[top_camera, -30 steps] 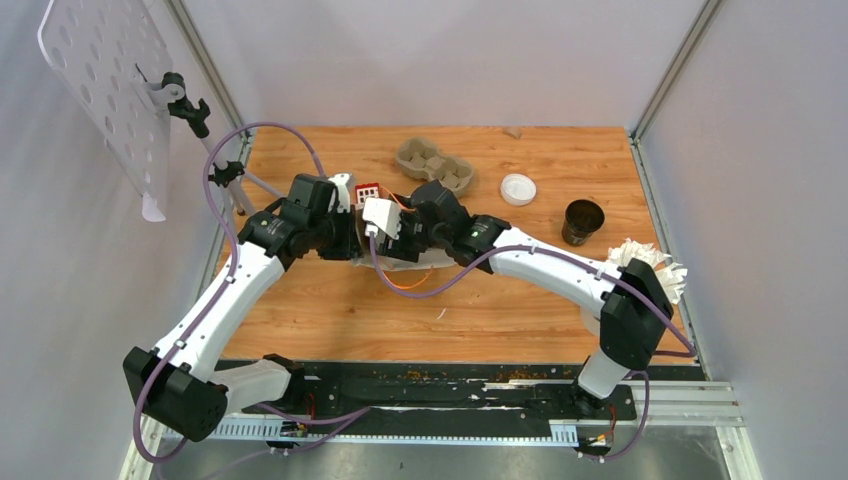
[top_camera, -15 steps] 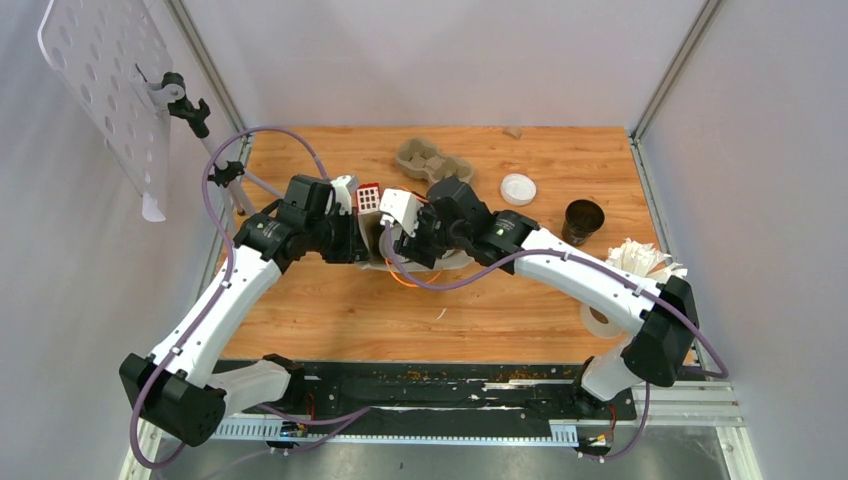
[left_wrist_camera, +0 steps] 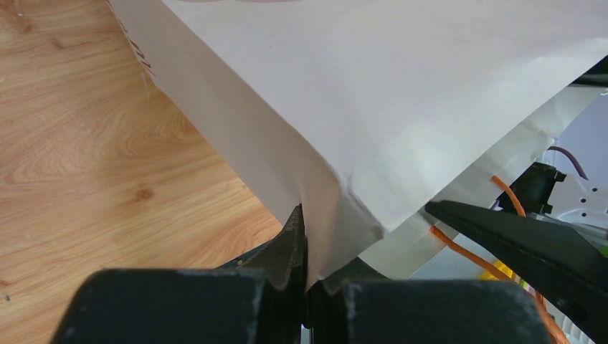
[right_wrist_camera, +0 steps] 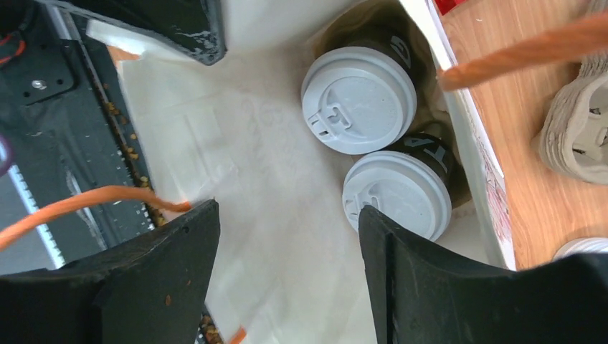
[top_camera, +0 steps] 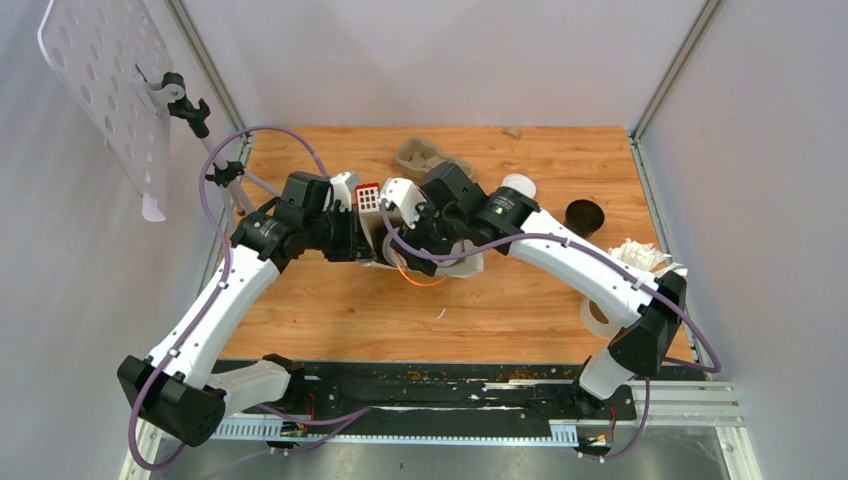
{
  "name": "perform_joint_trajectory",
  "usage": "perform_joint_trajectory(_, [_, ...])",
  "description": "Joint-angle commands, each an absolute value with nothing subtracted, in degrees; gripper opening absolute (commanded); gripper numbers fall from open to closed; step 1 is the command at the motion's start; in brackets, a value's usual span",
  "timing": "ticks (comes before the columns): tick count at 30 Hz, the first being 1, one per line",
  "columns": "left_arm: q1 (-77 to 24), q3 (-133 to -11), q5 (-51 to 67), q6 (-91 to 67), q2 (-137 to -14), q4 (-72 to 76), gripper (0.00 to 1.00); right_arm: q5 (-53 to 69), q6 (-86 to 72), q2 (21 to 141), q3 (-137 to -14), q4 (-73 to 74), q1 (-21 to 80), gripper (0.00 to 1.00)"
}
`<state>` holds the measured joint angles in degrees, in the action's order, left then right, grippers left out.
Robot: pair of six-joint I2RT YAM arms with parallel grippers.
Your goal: Pack the takeout coffee
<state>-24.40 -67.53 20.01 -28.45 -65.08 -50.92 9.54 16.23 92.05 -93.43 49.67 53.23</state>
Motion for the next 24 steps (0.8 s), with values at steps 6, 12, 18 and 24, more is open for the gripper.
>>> perform_joint_trajectory(6, [-24.6,-70.0,21.2,-30.1,-65.7,-48.0,0.02,14.1,12.3,86.9,-95.4,54.4,53.7,0.75])
perform_joint_trajectory(12, [-24.6,-70.4,20.9,-30.7,-65.6,-47.6,0.02,18.8,15.5,84.8,-96.3,53.8,53.6,0.70])
perform_joint_trajectory(18, [-24.6,-70.8,21.1,-30.8,-66.2,-46.8,0.02,18.4,12.0,83.6,-98.0,50.8,53.6,0.75])
perform_joint_trajectory(24, [-24.6,-72.0,21.1,-30.9,-67.1,-46.3,0.01,15.6,7.7,81.3,-98.0,50.4,53.6,0.81])
